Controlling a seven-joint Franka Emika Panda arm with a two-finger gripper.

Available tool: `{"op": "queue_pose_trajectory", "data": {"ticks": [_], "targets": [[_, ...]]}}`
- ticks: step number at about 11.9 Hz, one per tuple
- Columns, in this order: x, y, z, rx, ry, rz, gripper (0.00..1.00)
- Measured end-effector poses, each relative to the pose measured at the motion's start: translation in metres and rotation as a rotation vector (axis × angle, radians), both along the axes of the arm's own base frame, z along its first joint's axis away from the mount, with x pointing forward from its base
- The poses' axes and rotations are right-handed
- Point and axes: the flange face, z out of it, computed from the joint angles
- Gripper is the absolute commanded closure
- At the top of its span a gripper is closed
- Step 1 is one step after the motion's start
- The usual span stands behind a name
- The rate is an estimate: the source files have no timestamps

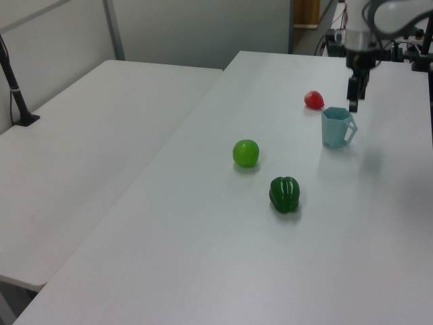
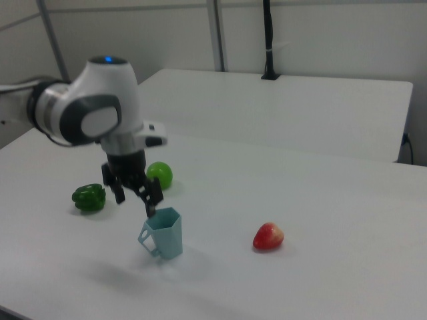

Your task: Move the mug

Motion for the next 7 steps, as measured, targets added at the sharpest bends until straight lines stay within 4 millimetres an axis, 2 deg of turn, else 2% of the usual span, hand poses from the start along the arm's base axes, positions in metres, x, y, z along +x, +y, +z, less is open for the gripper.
{"op": "queue_pose_trajectory", "data": {"ticks": [2,4,5,7], "targets": [[0.010,0.015,0.063,-0.009,-0.043,-0.071,0.00],[0.015,0.018,0.110,-0.011,-0.076,-0.103,0.00],[0.015,0.016,0.126,-0.011,-0.086,-0.108,0.00],[0.016,0.011,0.142,-0.017,-0.104,-0.115,0.00]]}}
